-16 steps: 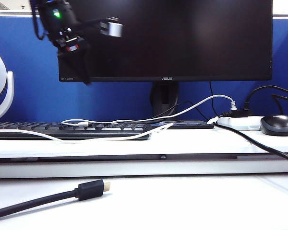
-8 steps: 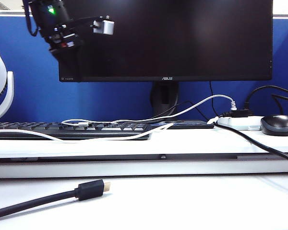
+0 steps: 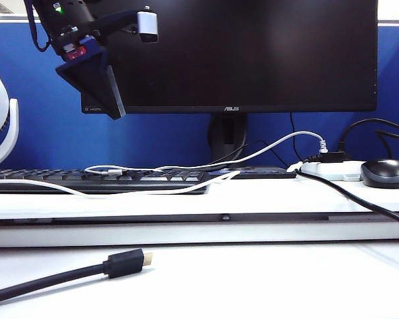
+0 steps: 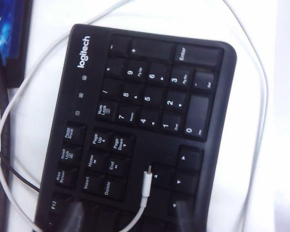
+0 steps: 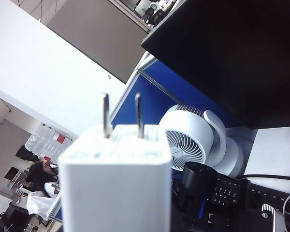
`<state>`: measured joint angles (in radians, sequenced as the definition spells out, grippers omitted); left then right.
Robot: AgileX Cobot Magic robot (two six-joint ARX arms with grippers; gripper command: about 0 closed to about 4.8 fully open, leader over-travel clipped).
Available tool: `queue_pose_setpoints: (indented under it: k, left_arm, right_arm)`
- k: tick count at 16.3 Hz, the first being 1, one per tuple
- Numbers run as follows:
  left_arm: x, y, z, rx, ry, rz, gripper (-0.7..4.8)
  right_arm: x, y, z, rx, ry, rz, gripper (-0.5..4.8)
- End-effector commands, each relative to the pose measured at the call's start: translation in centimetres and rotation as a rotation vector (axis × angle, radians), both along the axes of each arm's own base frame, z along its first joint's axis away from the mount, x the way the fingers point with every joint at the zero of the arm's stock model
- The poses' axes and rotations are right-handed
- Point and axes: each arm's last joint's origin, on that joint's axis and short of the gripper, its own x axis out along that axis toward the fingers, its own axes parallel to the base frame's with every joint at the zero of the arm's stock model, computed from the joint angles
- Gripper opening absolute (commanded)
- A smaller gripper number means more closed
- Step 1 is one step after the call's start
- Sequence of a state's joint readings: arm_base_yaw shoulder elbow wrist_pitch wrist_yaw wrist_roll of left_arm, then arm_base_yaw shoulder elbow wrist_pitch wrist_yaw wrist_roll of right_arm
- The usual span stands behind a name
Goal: Pick up the Type-C charging cable and the charging base, insert one end of the Type-C charger into the corresponding slot on the base, and finally place the plugged-in charger back on the table.
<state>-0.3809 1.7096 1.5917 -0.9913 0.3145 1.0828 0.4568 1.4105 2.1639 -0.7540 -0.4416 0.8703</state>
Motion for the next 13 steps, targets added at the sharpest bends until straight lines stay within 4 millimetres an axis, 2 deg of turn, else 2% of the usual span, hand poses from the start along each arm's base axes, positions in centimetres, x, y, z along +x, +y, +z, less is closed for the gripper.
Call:
queue_pose_setpoints:
  k: [1,8,13]
  left_arm:
    - [-0.1,0.0,-0.7,0.010,-0.013,-0.071,2.87]
    - [1.2,-0.5,-4.2,0.063,0.084,-0.065,2.86]
    - [2.0,-0.7,-5.4,0.094,0.075,-0.072,2.66]
  right_arm:
    - [-0.1,-0.1,0.3,0.008,-0.031,0.002,-0.06]
    - [0.0,0.0,0.2,0.000,-0.024,0.002,-0.06]
    - [0.0,0.0,0.1,-0.002,-0.019,0.002,-0.06]
